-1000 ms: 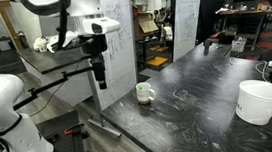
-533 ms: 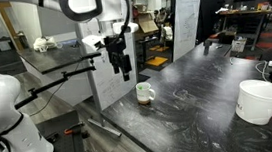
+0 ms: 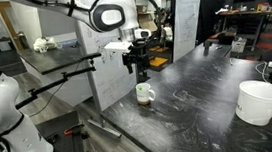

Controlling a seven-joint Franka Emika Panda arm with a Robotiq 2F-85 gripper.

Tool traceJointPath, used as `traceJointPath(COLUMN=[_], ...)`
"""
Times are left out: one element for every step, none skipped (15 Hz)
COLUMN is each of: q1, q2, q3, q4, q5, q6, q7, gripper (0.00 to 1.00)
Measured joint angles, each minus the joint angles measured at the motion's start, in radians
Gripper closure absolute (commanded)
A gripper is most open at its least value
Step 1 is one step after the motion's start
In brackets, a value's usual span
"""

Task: Pick the marker from the cup and put it on the table

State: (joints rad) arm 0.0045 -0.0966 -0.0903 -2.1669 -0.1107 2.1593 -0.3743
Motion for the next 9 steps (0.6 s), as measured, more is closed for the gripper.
traceJointPath(q1=[0.006, 0.010, 0.016, 0.021, 0.026, 0.031, 0.033, 0.033, 0.033], q2=[0.028, 0.055, 0.082, 0.107, 0.133, 0.158, 0.183, 0.207, 0.232], q3=[0.013, 0.029, 0.045, 0.060, 0.076, 0.089, 0.101, 0.110, 0.115], q4=[0.014, 0.029, 0.044, 0.059, 0.074, 0.090, 0.107, 0.123, 0.141], q5=[0.001, 0.002, 0.004, 0.005, 0.005, 0.005, 0.005, 0.005, 0.005], q6=[0.012, 0.022, 0.031, 0.035, 0.038, 0.039, 0.039, 0.039, 0.039], q7=[-0.001, -0.001, -0.001, -0.001, -0.001, 0.000, 0.001, 0.001, 0.001], gripper=[0.00, 0.00, 0.00, 0.01, 0.08, 0.17, 0.26, 0.37, 0.46])
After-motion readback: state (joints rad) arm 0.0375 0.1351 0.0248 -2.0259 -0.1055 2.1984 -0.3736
